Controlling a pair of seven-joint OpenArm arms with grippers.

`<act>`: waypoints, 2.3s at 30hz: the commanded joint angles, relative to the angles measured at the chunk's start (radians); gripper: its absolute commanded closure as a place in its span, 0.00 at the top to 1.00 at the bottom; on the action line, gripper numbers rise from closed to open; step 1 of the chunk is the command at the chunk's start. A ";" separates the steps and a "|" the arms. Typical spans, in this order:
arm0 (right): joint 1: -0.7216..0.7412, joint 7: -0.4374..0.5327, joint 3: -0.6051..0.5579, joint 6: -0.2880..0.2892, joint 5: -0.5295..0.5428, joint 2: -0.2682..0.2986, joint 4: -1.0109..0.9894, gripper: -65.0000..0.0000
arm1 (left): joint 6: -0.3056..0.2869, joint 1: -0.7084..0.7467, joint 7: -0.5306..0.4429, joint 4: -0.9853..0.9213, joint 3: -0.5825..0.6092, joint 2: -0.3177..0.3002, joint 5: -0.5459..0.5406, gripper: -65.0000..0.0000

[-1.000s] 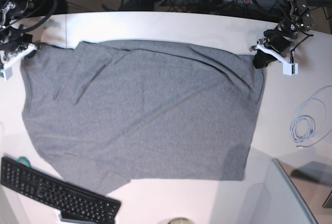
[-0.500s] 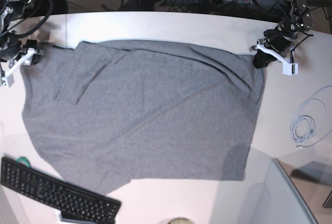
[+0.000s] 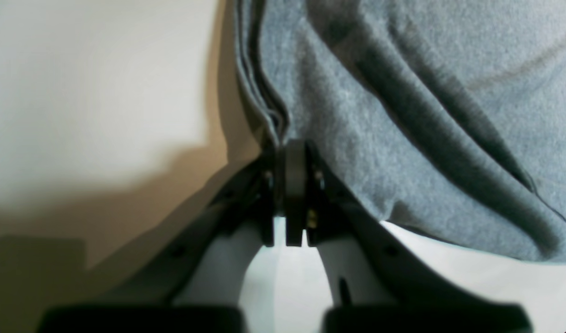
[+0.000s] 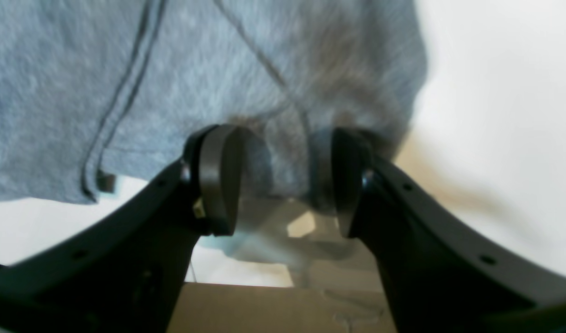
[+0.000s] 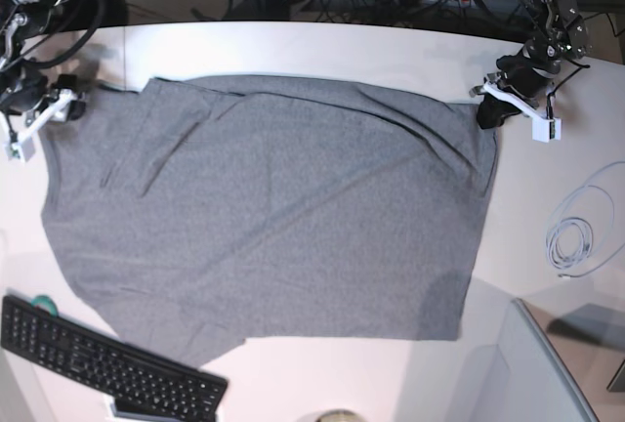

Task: Layout the t-shirt on the table in an organized manner, then fold the t-shirt properly
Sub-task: 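Hold the shirt edge with both grippers and adjust the right gripper's grip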

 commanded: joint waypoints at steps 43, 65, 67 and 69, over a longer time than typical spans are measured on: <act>0.068 -0.077 -0.115 -0.067 0.012 0.159 -0.017 0.05 | -0.006 -0.001 -0.007 0.014 -0.006 -0.016 0.000 0.00; 0.014 -0.026 0.178 -0.151 0.020 -0.068 0.299 0.71 | -0.006 0.002 -0.007 0.017 -0.006 -0.015 -0.002 0.00; -0.003 -0.052 0.212 -0.082 0.020 -0.131 0.334 0.72 | -0.006 0.007 -0.007 0.019 -0.004 -0.015 -0.008 0.00; -0.007 -0.055 0.258 -0.042 0.020 -0.174 0.336 0.72 | -0.006 0.007 -0.007 0.019 -0.004 -0.015 -0.008 0.00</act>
